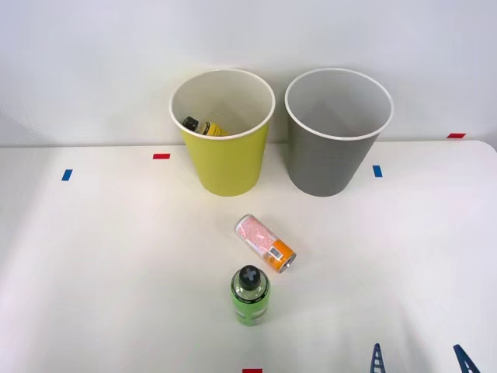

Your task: Put cans in the gray bin, plastic bottles in the light green bin

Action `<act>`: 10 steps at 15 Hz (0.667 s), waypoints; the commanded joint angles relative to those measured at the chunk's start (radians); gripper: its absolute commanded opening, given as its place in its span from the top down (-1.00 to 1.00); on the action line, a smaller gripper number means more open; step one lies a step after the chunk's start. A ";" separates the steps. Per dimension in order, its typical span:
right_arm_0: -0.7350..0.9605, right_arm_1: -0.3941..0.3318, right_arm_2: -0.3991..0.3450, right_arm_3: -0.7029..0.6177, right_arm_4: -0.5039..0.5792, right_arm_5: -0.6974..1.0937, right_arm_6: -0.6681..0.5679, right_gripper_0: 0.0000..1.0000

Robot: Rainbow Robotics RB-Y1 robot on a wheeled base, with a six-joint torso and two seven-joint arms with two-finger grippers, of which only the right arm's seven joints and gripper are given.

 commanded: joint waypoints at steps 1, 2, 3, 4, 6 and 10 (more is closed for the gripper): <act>0.001 -0.040 0.054 0.000 -0.098 0.002 0.053 -1.00; -0.001 -0.044 0.060 0.000 -0.115 0.003 0.054 -1.00; -0.001 -0.044 0.065 0.000 -0.121 0.003 0.054 -1.00; -0.001 -0.043 0.068 0.000 -0.126 0.012 0.056 -1.00; 0.001 -0.041 0.078 0.000 -0.136 0.029 0.060 -1.00; 0.013 -0.047 0.078 0.000 -0.147 0.032 0.068 -1.00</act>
